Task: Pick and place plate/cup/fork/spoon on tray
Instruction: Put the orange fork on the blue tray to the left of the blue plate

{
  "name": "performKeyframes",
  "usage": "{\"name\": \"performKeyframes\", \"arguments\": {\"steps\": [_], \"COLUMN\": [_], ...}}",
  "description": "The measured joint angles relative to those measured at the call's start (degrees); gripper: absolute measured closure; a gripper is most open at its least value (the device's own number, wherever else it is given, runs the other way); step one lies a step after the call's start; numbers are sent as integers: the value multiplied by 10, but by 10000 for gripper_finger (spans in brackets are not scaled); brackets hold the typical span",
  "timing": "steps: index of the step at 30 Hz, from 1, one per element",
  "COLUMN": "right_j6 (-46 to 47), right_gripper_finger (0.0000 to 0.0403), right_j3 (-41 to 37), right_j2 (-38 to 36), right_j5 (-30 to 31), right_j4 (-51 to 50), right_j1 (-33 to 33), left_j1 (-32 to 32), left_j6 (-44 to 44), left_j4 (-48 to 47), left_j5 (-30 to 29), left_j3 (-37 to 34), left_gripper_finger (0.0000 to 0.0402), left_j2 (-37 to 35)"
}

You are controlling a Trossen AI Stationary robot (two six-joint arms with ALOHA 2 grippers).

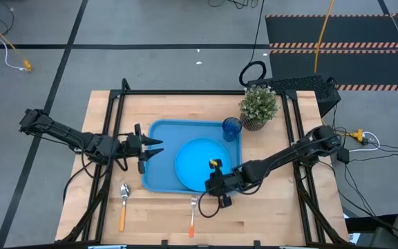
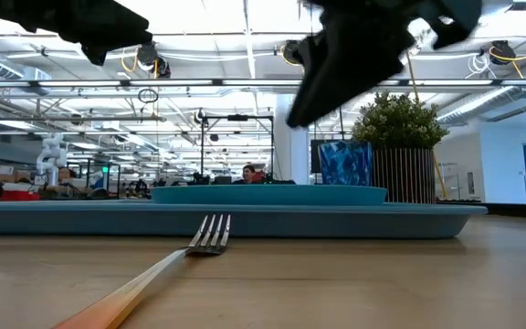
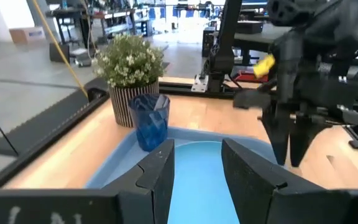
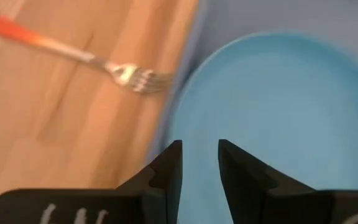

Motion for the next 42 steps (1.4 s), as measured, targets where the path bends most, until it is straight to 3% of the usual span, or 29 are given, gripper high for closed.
{"name": "performKeyframes", "arguments": {"steps": [10,15,21,25,31,36,42], "right_j6": [-72,-175,-344,-340,-306,-286,-279], "right_gripper_finger": [307,307,307,307,307,307,307], "right_j3": [-21,-77,-167,-228,-278,-280,-281], "right_j2": [-86,-151,-235,-287,-331,-340,-340], "right_j5": [176,261,264,265,247,233,234], "right_j4": [7,135,360,438,440,435,405], "right_j1": [2,2,-1,-14,-33,-32,-32], "left_j1": [-2,-3,-11,-20,-38,-43,-32], "left_j6": [-58,-101,-149,-161,-85,-34,6], "left_j4": [-27,-22,6,78,224,275,273], "left_j5": [0,0,14,59,64,64,50], "left_j3": [0,0,0,0,0,0,0], "left_gripper_finger": [266,266,266,266,266,266,266], "left_j2": [0,8,42,45,45,46,46]}}
